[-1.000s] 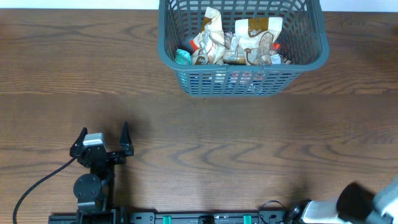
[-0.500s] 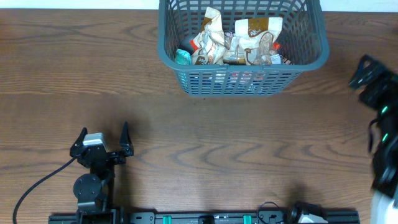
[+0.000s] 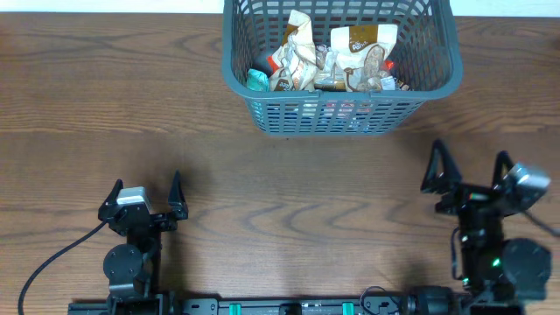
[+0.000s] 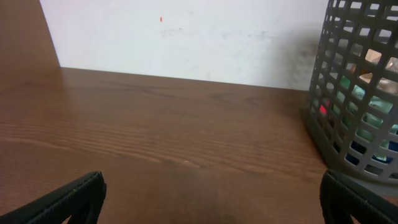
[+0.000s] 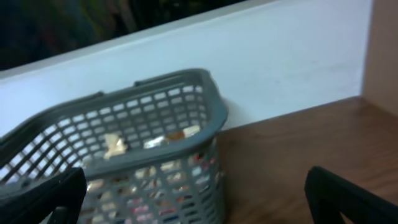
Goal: Pack container
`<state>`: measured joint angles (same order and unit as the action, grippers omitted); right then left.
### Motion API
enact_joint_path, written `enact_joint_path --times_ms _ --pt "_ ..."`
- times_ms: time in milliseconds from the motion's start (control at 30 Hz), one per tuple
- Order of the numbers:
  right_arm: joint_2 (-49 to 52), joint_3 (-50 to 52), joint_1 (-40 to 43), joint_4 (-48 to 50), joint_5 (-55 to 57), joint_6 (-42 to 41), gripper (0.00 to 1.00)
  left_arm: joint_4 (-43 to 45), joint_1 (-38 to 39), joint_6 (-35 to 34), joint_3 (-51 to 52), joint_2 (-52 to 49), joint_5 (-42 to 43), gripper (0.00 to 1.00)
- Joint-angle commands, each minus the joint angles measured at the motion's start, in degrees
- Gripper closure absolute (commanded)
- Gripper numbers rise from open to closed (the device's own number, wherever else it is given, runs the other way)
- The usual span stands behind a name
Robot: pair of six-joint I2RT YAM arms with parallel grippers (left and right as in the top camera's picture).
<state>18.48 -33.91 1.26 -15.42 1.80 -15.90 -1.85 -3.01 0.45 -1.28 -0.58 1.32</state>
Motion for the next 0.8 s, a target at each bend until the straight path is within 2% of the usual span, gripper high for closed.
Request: enact_joint_path --times_ms 0,200,400,767 --pt "-5.11 6.54 -2.16 3.98 -0.33 0.17 0.01 -2.19 -0.09 0.96 1.05 0.37 -0.55 0.01" --pt "-11.69 15.43 -4.68 13.53 -0.31 3.23 0.01 -2.19 -0.09 0.96 1.05 0.37 -0.55 0.01" --pt "-14.4 19.26 -5.03 20.81 1.01 4.42 0.01 -2.19 -0.09 0.96 1.05 0.37 -0.55 0.01" --pt "-18.16 22.25 -5.01 21.44 3.1 5.29 0.01 -2.19 -0.09 0.96 1.05 0.37 -0.55 0.01"
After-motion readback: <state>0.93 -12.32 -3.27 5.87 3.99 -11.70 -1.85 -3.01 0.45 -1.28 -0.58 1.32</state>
